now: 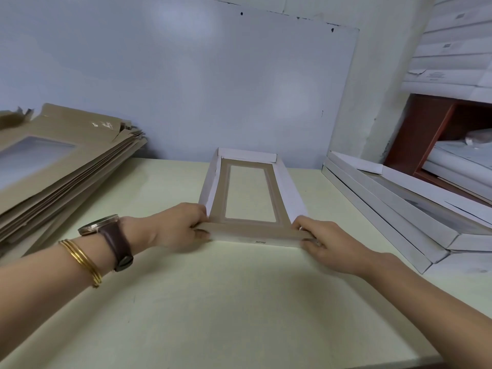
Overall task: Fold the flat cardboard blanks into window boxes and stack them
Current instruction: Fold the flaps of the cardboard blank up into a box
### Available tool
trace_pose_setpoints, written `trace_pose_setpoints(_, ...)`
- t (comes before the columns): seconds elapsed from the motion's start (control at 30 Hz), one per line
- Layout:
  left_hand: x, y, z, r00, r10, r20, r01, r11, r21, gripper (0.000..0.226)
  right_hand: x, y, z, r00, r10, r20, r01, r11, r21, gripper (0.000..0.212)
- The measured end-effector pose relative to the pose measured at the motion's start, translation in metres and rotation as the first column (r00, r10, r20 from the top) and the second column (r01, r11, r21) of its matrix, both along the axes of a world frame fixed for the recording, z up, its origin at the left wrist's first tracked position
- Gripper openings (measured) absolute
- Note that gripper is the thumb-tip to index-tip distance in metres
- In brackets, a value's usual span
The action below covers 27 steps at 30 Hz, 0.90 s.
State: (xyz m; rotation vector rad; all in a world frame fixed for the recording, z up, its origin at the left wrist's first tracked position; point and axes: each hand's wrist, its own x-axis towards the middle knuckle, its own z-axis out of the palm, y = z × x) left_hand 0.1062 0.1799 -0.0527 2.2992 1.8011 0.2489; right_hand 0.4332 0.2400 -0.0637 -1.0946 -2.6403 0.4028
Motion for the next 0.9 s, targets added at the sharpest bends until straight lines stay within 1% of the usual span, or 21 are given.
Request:
trace_pose_setpoints(0.07, 0.0, 0.004, 0.003, 1.0, 0.014, -0.007, -0.014, 1.0, -0.006, 0.017, 0.001, 0.003, 0.0, 0.998, -0.036, -0.053, 0.032, 0.997, -0.064, 0.025)
trace_pose_setpoints(0.1, 0.0, 0.004, 0.004, 1.0, 0.024, 0.013, -0.024, 1.0, 0.0, 0.015, 0.002, 0.005, 0.0, 0.996, -0.056, -0.067, 0.051, 0.996, -0.077, 0.026)
trace_pose_setpoints(0.17, -0.001, 0.005, 0.006, 0.996, 0.04, 0.079, -0.041, 0.999, 0.01, 0.005, 0.002, 0.009, 0.0, 0.993, -0.084, -0.077, 0.078, 0.994, -0.077, 0.026)
trace_pose_setpoints(0.2, -0.001, 0.004, 0.007, 0.993, 0.047, 0.109, -0.048, 0.999, 0.009, 0.005, 0.001, 0.01, 0.0, 0.992, -0.09, -0.091, 0.082, 0.993, -0.081, 0.026)
trace_pose_setpoints(0.27, -0.001, 0.005, 0.007, 0.984, 0.079, 0.161, -0.078, 0.997, -0.009, 0.014, 0.0, 0.011, 0.002, 0.986, -0.1, -0.136, 0.085, 0.99, -0.112, 0.024)
trace_pose_setpoints(0.4, -0.002, 0.006, 0.007, 0.931, 0.166, 0.326, -0.159, 0.986, -0.047, 0.022, -0.001, 0.016, 0.001, 0.965, -0.162, -0.205, 0.122, 0.973, -0.197, 0.014)
trace_pose_setpoints(0.5, -0.003, 0.006, 0.004, 0.924, 0.174, 0.342, -0.172, 0.984, -0.035, 0.021, -0.002, 0.019, 0.0, 0.957, -0.191, -0.22, 0.15, 0.97, -0.19, 0.013)
trace_pose_setpoints(0.6, 0.002, 0.004, -0.001, 0.929, 0.129, 0.348, -0.134, 0.991, -0.012, 0.02, -0.005, 0.016, 0.001, 0.965, -0.167, -0.202, 0.139, 0.98, -0.144, 0.023)
trace_pose_setpoints(0.67, 0.004, 0.002, -0.003, 0.943, 0.088, 0.322, -0.094, 0.996, 0.004, 0.019, -0.008, 0.016, 0.002, 0.974, -0.136, -0.179, 0.119, 0.988, -0.102, 0.028)
trace_pose_setpoints(0.77, 0.004, 0.0, -0.006, 0.965, 0.056, 0.257, -0.066, 0.997, 0.03, 0.015, -0.01, 0.016, 0.0, 0.985, -0.102, -0.138, 0.098, 0.995, -0.036, 0.023)
trace_pose_setpoints(0.9, 0.005, -0.001, -0.008, 0.971, 0.038, 0.235, -0.057, 0.996, 0.074, 0.014, -0.01, 0.016, -0.004, 0.993, -0.087, -0.078, 0.09, 0.995, 0.036, 0.016)
